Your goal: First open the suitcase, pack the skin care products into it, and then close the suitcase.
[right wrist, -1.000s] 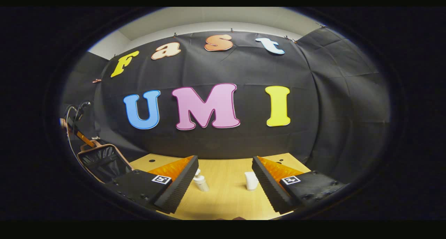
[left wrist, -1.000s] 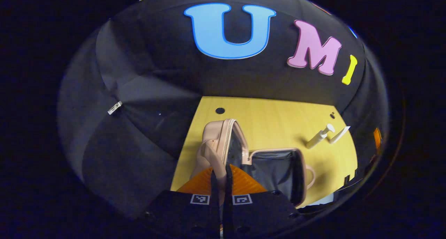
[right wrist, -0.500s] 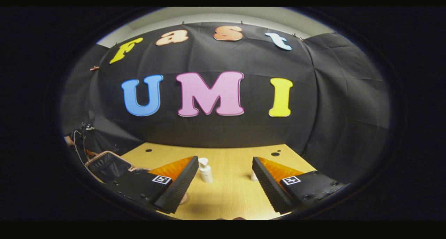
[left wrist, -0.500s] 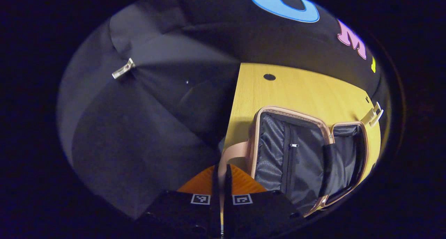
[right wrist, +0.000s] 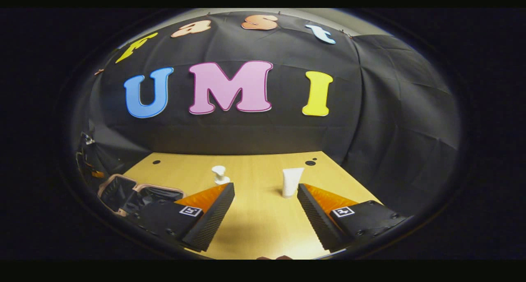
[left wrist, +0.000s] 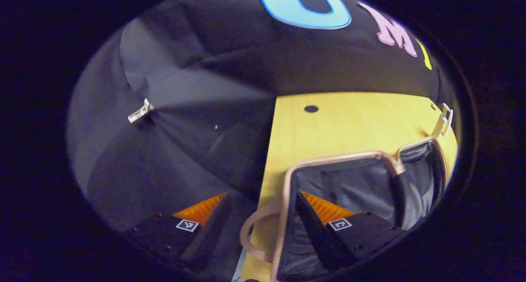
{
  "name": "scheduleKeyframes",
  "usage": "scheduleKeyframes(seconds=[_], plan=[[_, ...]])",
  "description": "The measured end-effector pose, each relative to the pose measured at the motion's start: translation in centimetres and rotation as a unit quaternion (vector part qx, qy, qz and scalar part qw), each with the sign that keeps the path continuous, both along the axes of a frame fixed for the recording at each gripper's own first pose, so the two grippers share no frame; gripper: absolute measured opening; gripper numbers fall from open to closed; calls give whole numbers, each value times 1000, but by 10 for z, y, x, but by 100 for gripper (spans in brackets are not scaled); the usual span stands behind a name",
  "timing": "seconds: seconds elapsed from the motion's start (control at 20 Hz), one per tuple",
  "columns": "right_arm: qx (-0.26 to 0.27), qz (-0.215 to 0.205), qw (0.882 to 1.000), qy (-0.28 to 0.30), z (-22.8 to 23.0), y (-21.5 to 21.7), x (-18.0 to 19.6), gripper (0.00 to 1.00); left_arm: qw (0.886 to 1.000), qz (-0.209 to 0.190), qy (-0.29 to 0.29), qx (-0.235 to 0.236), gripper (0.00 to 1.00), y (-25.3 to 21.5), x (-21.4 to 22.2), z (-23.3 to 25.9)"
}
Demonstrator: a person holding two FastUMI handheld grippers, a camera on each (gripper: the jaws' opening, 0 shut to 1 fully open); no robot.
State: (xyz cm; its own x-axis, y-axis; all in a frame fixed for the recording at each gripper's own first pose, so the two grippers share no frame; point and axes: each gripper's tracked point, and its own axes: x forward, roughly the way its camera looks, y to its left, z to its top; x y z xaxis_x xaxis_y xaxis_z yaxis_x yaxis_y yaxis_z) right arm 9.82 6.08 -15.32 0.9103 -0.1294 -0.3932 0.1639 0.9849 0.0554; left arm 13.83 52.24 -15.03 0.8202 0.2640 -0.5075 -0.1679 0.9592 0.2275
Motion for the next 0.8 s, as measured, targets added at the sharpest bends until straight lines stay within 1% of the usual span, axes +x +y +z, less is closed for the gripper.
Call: scheduleKeyframes(seconds=[0.05, 0.1, 0.15, 0.2, 0.25, 0.3, 0.35, 0.45, 0.55, 0.6, 0.65, 0.8], plan=[[-10, 1, 1000, 0, -4, -10, 4, 98, 999, -26, -31, 12, 98, -31, 5, 21], [-19, 2, 1000, 0, -11, -19, 9, 98, 997, -57, -55, 11, 98, -69, 7, 38], [-24, 6, 1000, 1, -18, -27, 14, 98, 993, -86, -77, 2, 98, -111, 4, 53], [-27, 15, 1000, 5, -28, -33, 23, 98, 990, -113, -88, -19, 99, -158, 8, 61], [-30, 26, 999, 11, -38, -39, 31, 98, 985, -138, -86, -48, 98, -207, 7, 63], [-32, 36, 999, 15, -47, -43, 39, 98, 980, -169, -78, -71, 99, -266, 8, 63], [-32, 50, 998, 20, -60, -47, 49, 98, 974, -196, -74, -84, 99, -320, 6, 55], [-35, 77, 996, 32, -86, -52, 66, 98, 963, -242, -70, -98, 98, -408, 18, 43], [-30, 95, 994, 48, -114, -61, 79, 97, 957, -263, -47, -116, 98, -477, 28, 18], [-24, 100, 993, 57, -128, -65, 84, 98, 956, -266, -39, -118, 98, -501, 38, 6], [-18, 104, 992, 66, -139, -70, 88, 97, 957, -264, -31, -114, 98, -515, 43, -4], [-12, 111, 991, 76, -168, -79, 111, 98, 961, -257, -15, -100, 99, -550, 80, -31]])
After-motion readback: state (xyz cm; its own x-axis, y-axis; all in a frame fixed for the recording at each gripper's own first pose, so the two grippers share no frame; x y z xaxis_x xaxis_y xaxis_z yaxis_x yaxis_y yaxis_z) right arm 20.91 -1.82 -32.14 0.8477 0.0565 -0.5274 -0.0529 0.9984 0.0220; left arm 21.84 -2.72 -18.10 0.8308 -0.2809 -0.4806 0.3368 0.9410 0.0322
